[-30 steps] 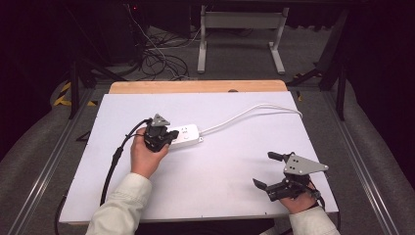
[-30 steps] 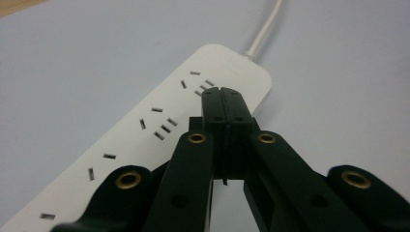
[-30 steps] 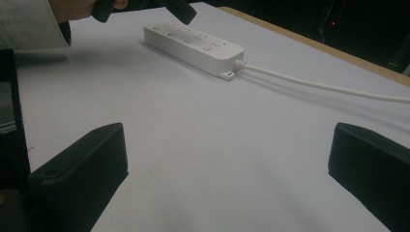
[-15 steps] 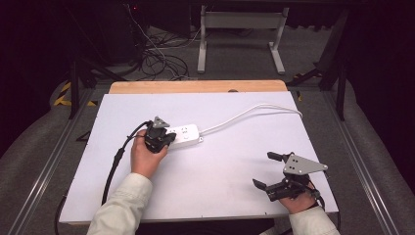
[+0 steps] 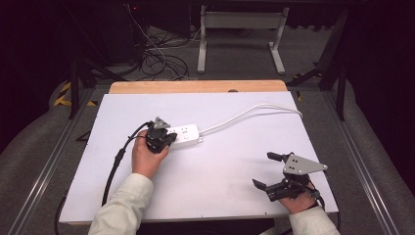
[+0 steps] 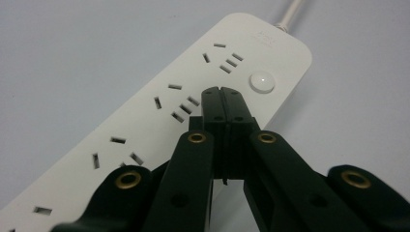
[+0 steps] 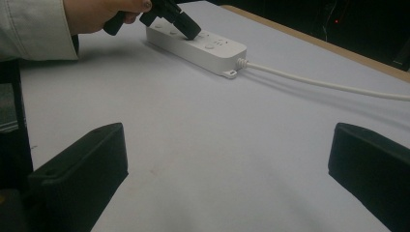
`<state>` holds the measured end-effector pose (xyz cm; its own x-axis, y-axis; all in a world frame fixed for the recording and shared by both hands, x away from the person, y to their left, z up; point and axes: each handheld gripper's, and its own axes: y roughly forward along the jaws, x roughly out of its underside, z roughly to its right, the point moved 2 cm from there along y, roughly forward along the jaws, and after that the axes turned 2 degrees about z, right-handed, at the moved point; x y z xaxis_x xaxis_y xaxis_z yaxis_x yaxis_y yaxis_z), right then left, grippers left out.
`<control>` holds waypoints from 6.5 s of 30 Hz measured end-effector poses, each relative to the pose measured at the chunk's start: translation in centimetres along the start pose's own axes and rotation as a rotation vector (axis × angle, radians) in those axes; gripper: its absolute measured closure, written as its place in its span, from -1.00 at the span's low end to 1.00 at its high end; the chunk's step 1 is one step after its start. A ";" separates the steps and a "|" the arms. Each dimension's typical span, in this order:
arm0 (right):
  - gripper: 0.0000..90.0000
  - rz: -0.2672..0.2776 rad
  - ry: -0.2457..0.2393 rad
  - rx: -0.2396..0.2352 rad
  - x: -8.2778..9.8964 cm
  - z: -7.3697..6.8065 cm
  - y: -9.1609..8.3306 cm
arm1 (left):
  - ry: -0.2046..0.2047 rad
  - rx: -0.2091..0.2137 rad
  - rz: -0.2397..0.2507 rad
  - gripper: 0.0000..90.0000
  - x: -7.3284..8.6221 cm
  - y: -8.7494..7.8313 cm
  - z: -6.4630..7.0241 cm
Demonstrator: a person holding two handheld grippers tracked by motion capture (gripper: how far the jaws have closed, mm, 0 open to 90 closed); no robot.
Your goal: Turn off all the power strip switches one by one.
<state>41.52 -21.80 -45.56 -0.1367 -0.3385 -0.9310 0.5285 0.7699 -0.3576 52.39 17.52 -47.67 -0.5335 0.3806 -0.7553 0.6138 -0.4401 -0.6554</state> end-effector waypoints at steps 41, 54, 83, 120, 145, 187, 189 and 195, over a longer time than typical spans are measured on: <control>-0.98 0.002 -0.004 -0.004 0.0 -0.1 -0.1 | -0.048 0.010 0.032 1.00 0.3 0.0 -0.1; -0.98 -0.001 0.001 -0.008 0.0 0.0 0.0 | -0.044 0.037 0.092 1.00 -2.3 -1.8 0.3; -0.98 0.002 0.002 -0.010 0.0 0.1 -0.1 | -0.042 0.079 0.038 1.00 -1.9 2.3 1.5; -0.98 0.000 -0.002 -0.015 0.0 -0.1 0.0 | -0.044 0.077 0.034 1.00 -1.7 2.4 1.9; -0.98 -0.003 0.007 -0.015 0.1 0.1 0.1 | -0.047 0.080 0.064 1.00 -2.4 0.6 1.7; -0.98 -0.001 0.006 -0.012 0.0 -0.1 0.0 | 0.094 0.183 0.347 -0.44 2.1 -11.7 1.8; -0.98 -0.001 0.006 -0.013 0.0 -0.1 0.0 | 0.110 0.186 0.344 -0.50 2.8 -11.9 1.6; -0.98 -0.001 0.005 -0.012 0.0 -0.1 0.0 | 0.149 0.174 0.358 -0.62 5.0 -12.4 1.3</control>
<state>41.45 -21.77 -45.60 -0.1412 -0.3363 -0.9311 0.5180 0.7764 -0.3589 41.38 23.85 -43.31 -0.2067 0.2860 -0.9357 0.6312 -0.6917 -0.3509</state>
